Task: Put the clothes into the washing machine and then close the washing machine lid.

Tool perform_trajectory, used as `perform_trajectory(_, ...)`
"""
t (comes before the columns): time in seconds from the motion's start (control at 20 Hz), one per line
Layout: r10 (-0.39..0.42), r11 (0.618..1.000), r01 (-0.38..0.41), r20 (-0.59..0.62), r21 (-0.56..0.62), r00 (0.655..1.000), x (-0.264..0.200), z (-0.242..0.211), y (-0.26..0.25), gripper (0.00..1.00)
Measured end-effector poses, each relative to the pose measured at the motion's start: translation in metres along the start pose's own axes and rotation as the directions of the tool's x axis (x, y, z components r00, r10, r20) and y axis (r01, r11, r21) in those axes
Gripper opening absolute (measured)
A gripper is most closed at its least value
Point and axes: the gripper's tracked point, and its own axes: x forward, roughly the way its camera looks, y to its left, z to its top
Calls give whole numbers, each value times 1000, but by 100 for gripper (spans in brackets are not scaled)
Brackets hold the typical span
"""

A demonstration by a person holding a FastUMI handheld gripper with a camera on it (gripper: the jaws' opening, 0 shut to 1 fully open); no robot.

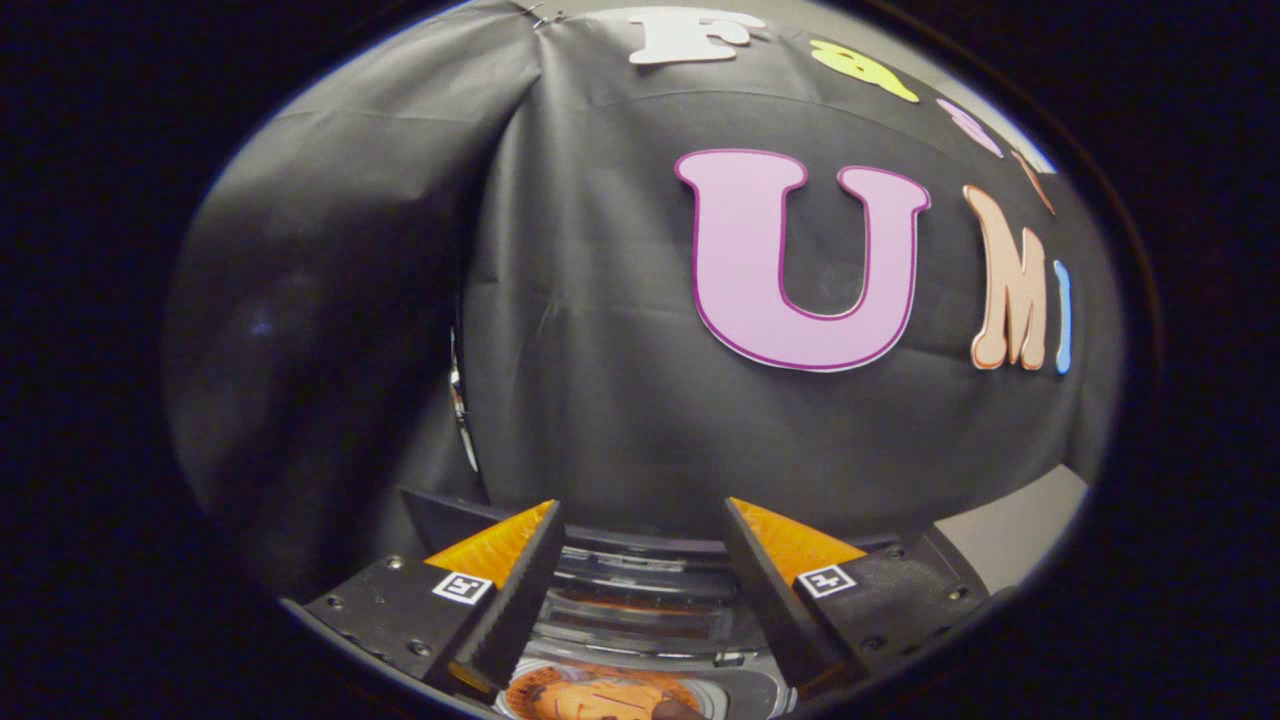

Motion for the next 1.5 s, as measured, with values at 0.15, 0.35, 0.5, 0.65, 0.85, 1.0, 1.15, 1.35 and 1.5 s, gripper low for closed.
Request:
perform_trajectory(0.15, -5, 998, 6, -7, 58, 1000, 25, -4, -1, 97)
perform_trajectory(0.35, -36, 985, 48, -74, 168, 997, 46, -23, -3, 97)
perform_trajectory(0.5, -42, 990, 54, -90, 129, 995, 49, -25, -2, 97)
perform_trajectory(0.65, -38, 990, 52, -108, 130, 993, 47, -23, -2, 97)
perform_trajectory(0.85, -43, 989, 59, -115, 133, 992, 48, -23, -3, 96)
perform_trajectory(1.0, -47, 989, 64, -123, 134, 991, 49, -24, -4, 96)
perform_trajectory(1.15, -45, 989, 63, -136, 132, 990, 47, -24, -3, 97)
perform_trajectory(1.35, -32, 990, 52, -151, 128, 988, 46, -25, -1, 97)
perform_trajectory(1.5, -25, 991, 44, -144, 128, 989, 47, -24, -1, 97)
